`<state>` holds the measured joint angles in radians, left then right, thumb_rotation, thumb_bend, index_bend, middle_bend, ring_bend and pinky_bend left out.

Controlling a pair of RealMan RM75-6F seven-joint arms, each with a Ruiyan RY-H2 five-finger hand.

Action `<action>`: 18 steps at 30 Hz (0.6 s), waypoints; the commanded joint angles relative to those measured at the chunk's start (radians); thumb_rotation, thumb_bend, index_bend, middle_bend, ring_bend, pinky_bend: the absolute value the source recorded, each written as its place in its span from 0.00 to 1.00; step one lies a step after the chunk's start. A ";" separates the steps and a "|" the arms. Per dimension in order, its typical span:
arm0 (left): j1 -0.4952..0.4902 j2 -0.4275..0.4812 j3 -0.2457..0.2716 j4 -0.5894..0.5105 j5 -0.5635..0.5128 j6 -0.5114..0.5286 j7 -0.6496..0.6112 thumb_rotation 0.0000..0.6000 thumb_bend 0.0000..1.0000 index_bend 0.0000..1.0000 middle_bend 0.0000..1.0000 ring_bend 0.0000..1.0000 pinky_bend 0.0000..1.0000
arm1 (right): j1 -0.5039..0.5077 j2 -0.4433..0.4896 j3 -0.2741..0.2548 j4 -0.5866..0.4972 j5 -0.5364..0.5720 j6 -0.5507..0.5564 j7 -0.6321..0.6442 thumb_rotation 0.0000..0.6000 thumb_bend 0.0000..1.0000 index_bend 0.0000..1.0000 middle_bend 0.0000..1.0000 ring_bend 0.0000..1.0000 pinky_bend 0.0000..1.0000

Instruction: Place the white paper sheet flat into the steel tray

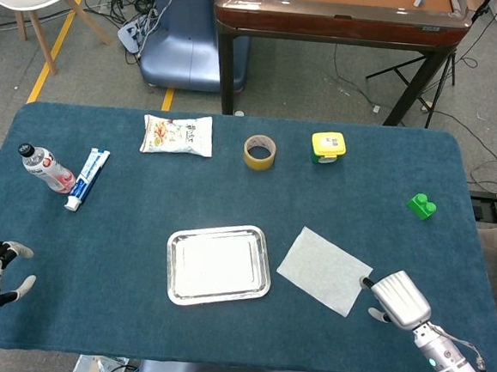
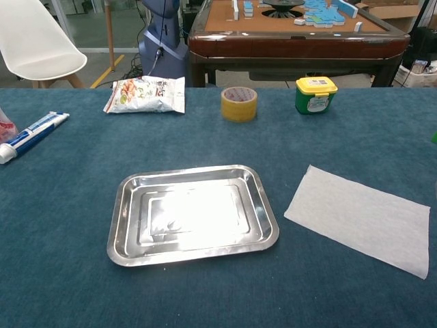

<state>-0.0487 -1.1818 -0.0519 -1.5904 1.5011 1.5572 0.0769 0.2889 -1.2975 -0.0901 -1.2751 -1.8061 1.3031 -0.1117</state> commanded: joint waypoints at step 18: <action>0.001 0.004 -0.002 0.002 -0.001 0.000 -0.011 1.00 0.23 0.43 0.41 0.31 0.46 | 0.028 -0.077 -0.015 0.066 0.023 -0.051 -0.014 1.00 0.00 0.12 1.00 1.00 1.00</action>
<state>-0.0472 -1.1780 -0.0541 -1.5887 1.5003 1.5577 0.0663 0.3163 -1.3728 -0.1054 -1.2106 -1.7840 1.2530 -0.1244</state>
